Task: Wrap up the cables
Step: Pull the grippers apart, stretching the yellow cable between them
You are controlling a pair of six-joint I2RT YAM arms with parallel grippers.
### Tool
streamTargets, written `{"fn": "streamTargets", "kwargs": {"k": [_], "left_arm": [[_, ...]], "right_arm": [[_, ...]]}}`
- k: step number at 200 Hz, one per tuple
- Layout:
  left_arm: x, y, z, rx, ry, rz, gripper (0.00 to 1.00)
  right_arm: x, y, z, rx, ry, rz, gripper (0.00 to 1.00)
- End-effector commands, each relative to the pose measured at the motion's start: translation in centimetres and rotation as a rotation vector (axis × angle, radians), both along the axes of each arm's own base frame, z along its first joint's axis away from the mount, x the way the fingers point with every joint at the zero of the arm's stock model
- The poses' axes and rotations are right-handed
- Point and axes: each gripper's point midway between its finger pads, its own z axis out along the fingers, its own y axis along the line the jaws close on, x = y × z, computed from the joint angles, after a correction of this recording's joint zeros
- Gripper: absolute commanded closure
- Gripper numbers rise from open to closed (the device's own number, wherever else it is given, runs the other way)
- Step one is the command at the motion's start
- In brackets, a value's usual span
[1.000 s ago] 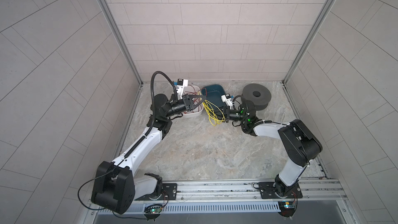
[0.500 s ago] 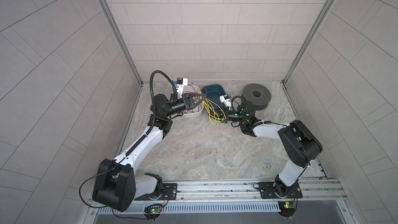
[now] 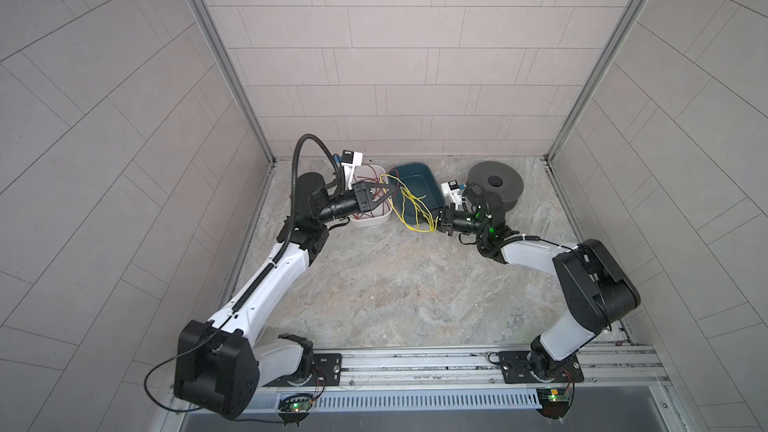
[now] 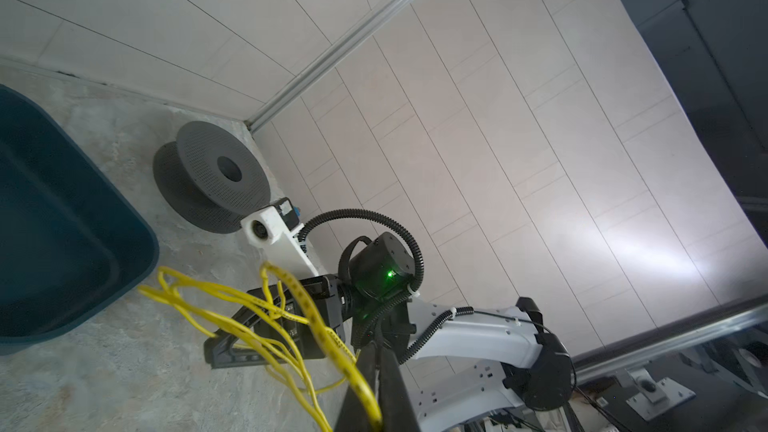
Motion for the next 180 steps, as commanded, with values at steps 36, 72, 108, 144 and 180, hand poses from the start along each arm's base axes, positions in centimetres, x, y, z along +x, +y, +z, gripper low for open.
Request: {"fn": "streamTargets", "kwargs": {"k": [36, 72, 108, 144, 180], "left_arm": [[0.3, 3.7, -2.6, 0.309, -0.071, 0.203, 1.0], [0.5, 5.0, -3.2, 0.376, -0.08, 0.273, 1.0], [0.4, 5.0, -3.7, 0.4, -0.074, 0.264, 1.0], [0.4, 5.4, -3.9, 0.403, -0.056, 0.277, 1.0], [0.3, 5.0, -4.2, 0.385, -0.044, 0.252, 1.0]], "right_arm": [[-0.8, -4.4, -2.4, -0.41, -0.017, -0.122, 1.0], [-0.8, -5.6, -2.4, -0.427, -0.025, -0.169, 1.0], [-0.6, -6.4, -2.0, -0.445, -0.052, -0.196, 1.0], [-0.7, -7.4, -3.3, -0.506, -0.026, -0.207, 1.0], [-1.1, -7.5, -3.8, -0.527, 0.005, -0.192, 1.0]]}}
